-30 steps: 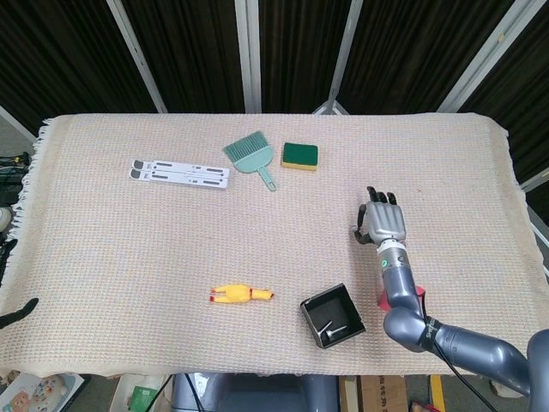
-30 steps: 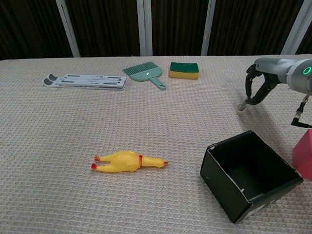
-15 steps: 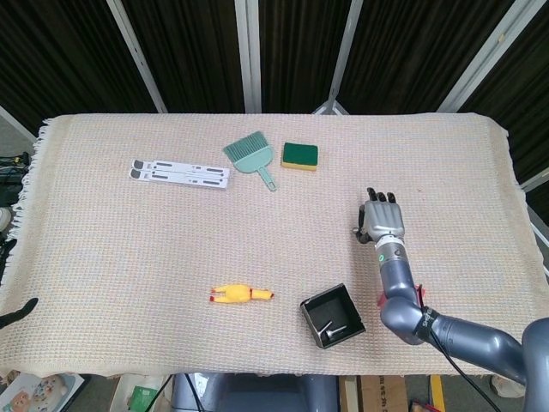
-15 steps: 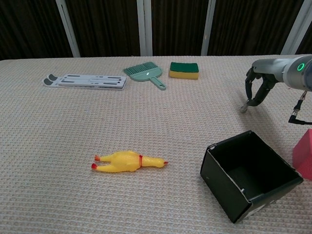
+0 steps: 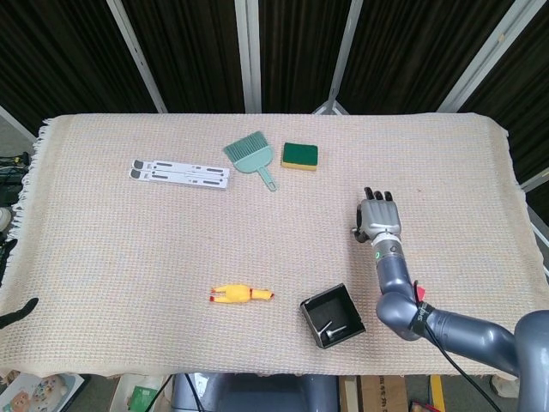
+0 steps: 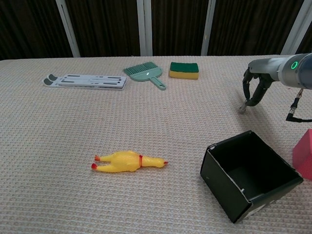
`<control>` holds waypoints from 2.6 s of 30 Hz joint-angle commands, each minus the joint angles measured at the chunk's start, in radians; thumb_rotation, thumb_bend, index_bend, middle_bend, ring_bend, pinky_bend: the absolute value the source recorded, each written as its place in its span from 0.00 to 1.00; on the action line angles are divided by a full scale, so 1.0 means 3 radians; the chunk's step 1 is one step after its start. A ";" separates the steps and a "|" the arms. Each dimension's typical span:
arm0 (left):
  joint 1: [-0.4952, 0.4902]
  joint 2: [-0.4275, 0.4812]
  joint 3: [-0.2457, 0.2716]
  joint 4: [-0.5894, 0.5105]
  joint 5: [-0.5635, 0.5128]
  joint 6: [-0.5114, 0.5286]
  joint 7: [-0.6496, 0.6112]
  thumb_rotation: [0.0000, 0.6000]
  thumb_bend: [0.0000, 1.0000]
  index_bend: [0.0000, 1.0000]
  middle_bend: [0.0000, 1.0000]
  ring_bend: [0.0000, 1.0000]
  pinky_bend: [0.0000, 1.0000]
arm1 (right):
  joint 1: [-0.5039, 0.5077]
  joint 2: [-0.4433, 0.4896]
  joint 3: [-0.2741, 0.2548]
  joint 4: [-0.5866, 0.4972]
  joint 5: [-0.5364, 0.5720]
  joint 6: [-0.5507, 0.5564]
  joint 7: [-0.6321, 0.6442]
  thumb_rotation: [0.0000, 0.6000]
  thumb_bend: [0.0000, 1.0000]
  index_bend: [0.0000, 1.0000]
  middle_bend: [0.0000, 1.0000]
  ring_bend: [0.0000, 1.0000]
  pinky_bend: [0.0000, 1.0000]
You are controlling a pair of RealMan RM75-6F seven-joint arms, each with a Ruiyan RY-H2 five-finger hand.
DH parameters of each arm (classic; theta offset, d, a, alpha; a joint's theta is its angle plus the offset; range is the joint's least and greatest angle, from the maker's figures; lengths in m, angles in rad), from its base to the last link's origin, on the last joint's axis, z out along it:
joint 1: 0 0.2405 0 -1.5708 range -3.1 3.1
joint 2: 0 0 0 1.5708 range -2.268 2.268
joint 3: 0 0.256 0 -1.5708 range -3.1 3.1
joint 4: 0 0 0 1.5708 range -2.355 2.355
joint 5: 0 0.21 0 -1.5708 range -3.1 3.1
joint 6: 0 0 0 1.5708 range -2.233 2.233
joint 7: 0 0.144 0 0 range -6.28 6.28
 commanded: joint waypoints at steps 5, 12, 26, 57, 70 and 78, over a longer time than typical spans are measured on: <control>-0.0003 -0.0002 0.0001 -0.0002 -0.0003 -0.0008 0.0008 1.00 0.23 0.11 0.00 0.00 0.00 | 0.0060 0.0008 -0.0039 0.0015 0.0096 -0.0022 -0.0047 1.00 0.39 0.61 0.09 0.06 0.00; -0.0002 -0.0002 -0.0001 -0.0004 -0.0009 -0.0007 0.0013 1.00 0.23 0.11 0.00 0.00 0.00 | 0.0100 0.0008 -0.0069 0.0045 0.0168 -0.0058 -0.0055 1.00 0.39 0.58 0.09 0.05 0.00; -0.0008 -0.0010 -0.0002 -0.0005 -0.0012 -0.0014 0.0034 1.00 0.23 0.11 0.00 0.00 0.00 | 0.0138 -0.0005 -0.0112 0.0087 0.0164 -0.0081 0.0012 1.00 0.39 0.50 0.09 0.03 0.00; -0.0004 -0.0010 -0.0003 0.0003 0.0001 0.0005 0.0014 1.00 0.23 0.11 0.00 0.00 0.00 | -0.0148 0.0821 -0.0106 -0.1029 -0.0459 0.0377 0.0505 1.00 0.13 0.03 0.00 0.00 0.00; 0.0009 -0.0010 0.0022 -0.0017 0.0053 0.0031 0.0010 1.00 0.23 0.11 0.00 0.00 0.00 | -0.1660 0.1814 -0.0472 -0.1664 -0.2610 0.1812 0.2063 1.00 0.13 0.03 0.00 0.00 0.00; 0.0035 0.0004 0.0030 -0.0013 0.0091 0.0084 -0.0041 1.00 0.23 0.11 0.00 0.00 0.00 | -0.2497 0.1481 -0.1046 -0.1282 -0.3678 0.2658 0.2475 1.00 0.13 0.03 0.00 0.00 0.00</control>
